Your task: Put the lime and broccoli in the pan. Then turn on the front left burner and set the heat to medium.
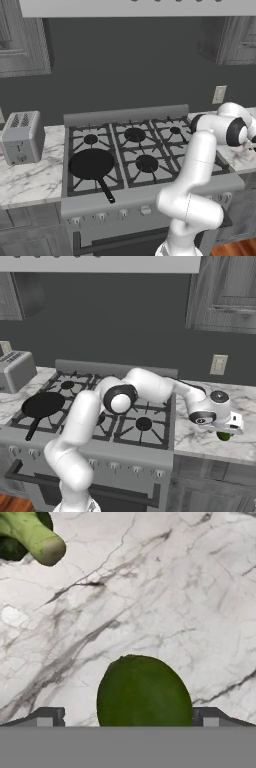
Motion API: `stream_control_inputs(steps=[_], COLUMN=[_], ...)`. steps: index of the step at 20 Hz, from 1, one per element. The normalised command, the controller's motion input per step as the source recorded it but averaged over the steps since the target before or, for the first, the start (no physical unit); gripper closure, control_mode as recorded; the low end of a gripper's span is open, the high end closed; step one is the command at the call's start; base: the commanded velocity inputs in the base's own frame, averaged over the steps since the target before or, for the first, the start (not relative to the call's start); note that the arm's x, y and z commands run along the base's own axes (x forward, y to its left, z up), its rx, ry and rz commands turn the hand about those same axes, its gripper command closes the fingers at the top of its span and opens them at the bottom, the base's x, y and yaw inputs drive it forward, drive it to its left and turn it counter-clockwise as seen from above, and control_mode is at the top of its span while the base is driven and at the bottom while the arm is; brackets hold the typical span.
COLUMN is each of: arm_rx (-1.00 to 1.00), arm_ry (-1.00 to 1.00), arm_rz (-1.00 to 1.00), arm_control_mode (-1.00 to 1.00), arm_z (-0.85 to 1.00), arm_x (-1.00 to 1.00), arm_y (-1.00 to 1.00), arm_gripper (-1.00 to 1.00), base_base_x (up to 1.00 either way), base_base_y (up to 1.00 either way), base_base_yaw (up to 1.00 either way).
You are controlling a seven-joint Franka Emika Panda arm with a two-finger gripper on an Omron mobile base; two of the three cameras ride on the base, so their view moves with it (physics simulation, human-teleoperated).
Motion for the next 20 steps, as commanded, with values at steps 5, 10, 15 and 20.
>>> stream_control_inputs(steps=[5, 10, 15, 20], arm_rx=[0.0, 0.0, 0.0, 0.0], arm_ry=[-0.01, -0.03, 0.0, 0.0], arm_rz=[0.0, 0.0, 0.0, 0.0], arm_control_mode=[-1.0, -1.0, -1.0, -1.0], arm_z=[-0.19, -0.22, -0.15, 0.0], arm_x=[0.18, 0.06, 0.0, 0.0], arm_y=[-0.03, 0.0, 0.0, 0.0], arm_gripper=[-1.0, -1.0, -1.0, 1.0], base_base_x=[0.0, 0.0, 0.0, 0.0], base_base_y=[0.0, 0.0, 0.0, 0.0], base_base_yaw=[0.0, 0.0, 0.0, 0.0])
